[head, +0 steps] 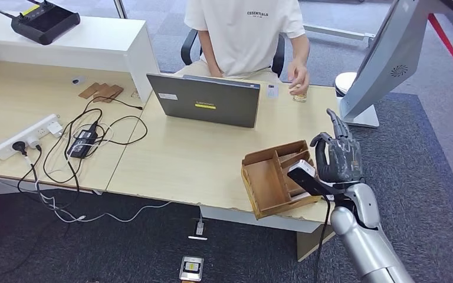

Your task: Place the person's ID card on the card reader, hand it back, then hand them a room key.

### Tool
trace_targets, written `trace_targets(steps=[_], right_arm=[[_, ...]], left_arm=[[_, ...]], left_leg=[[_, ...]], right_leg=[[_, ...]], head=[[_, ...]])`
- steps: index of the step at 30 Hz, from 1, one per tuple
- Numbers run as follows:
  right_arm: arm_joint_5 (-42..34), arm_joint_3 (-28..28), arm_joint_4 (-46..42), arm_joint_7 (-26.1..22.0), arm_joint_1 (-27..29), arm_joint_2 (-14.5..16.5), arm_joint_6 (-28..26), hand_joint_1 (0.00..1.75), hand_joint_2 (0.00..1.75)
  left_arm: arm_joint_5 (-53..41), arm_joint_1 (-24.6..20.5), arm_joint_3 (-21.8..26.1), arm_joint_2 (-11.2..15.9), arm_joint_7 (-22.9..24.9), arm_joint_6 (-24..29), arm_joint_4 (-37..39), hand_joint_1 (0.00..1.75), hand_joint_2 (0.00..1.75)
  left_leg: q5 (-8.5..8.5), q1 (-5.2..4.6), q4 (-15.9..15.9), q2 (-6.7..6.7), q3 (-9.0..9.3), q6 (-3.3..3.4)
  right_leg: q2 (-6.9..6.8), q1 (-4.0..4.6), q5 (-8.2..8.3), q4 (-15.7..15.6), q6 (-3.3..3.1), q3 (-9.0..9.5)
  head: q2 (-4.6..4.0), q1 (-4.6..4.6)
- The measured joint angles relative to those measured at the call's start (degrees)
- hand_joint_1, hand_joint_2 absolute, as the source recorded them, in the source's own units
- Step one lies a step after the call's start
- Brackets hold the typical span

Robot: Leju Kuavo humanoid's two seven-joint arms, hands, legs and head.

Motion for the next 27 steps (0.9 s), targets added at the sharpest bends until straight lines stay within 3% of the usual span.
trace_targets(steps=[4,12,20,27], right_arm=[[0.7,-0.4,0.4,-1.1,-2.6,1.2,0.6,1.75,1.75],[1.8,-0.9,10.6,-4.9,-16.0,5.6,1.2,1.75,1.75],[3.7,-1.2,21.4,-2.8,-25.1,7.7,5.0,1.75,1.75],[5.1,-1.2,28.3,-0.4,-28.1,8.4,6.8,1.75,1.75]], left_arm=[[-1.4,-0.7,0.0,-0.3,0.2,-1.0,0.0,0.0,0.0],[-5.2,-3.5,-0.7,-1.3,1.2,-3.9,-0.1,0.0,0.0],[-8.0,-6.3,-2.1,-2.4,1.6,-6.7,-0.3,0.0,0.0],[-9.1,-7.9,-3.3,-3.1,1.6,-7.8,-0.3,0.0,0.0]], left_leg=[[0.02,-0.01,0.0,0.0,-0.03,-0.02],[0.13,0.0,0.0,0.0,-0.06,-0.03],[0.12,0.0,0.0,-0.03,-0.1,-0.02],[0.12,0.0,0.0,-0.02,-0.09,-0.02]], right_leg=[[0.01,0.0,0.02,0.0,-0.01,-0.03],[0.05,0.0,0.11,0.1,-0.04,-0.1],[0.02,-0.01,0.11,0.0,-0.04,-0.11],[0.03,0.0,0.12,0.0,-0.04,-0.12]], head=[[0.0,0.01],[0.0,0.0],[0.0,0.0],[0.0,-0.01]])
